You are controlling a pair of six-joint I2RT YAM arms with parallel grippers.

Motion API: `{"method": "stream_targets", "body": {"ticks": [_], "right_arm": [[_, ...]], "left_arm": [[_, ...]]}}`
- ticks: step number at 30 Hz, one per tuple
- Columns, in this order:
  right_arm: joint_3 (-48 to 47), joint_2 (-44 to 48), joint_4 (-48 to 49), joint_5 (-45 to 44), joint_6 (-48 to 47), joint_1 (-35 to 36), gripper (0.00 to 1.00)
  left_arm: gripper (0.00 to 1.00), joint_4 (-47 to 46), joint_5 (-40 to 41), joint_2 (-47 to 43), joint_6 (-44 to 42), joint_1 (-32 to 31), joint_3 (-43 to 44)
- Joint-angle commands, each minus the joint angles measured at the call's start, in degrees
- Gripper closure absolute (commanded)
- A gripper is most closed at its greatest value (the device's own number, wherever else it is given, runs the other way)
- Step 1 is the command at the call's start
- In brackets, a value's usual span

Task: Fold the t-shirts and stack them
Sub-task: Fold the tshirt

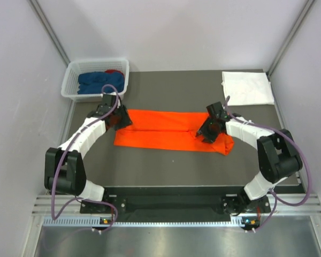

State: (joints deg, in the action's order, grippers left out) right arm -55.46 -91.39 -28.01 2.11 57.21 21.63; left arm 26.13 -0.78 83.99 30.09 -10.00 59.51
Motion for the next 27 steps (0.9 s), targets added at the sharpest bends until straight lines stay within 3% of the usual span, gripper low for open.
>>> {"method": "stream_targets", "body": {"ticks": [1, 12, 20, 23, 27], "right_arm": [[0.97, -0.54, 6.65, 1.41, 8.53, 2.01, 0.57], [-4.38, -3.61, 7.79, -4.83, 6.78, 2.37, 0.6], [-13.43, -7.39, 8.68, -7.03, 0.1, 1.84, 0.6], [-12.4, -6.61, 8.32, -6.07, -3.24, 1.75, 0.6], [-11.07, -4.15, -0.86, -7.46, -9.12, 0.88, 0.6]], "left_arm": [[0.54, -2.85, -7.57, -0.14, -1.87, -1.95, -1.06], [0.55, -6.0, -9.77, -1.02, -0.38, -3.53, -3.78], [0.55, -5.13, -5.3, 0.65, 1.02, -5.38, -3.96], [0.55, -4.6, -2.22, -0.13, 1.99, -5.47, -4.92], [0.55, -5.21, -0.02, -0.49, 2.87, -5.47, -6.42]]}}
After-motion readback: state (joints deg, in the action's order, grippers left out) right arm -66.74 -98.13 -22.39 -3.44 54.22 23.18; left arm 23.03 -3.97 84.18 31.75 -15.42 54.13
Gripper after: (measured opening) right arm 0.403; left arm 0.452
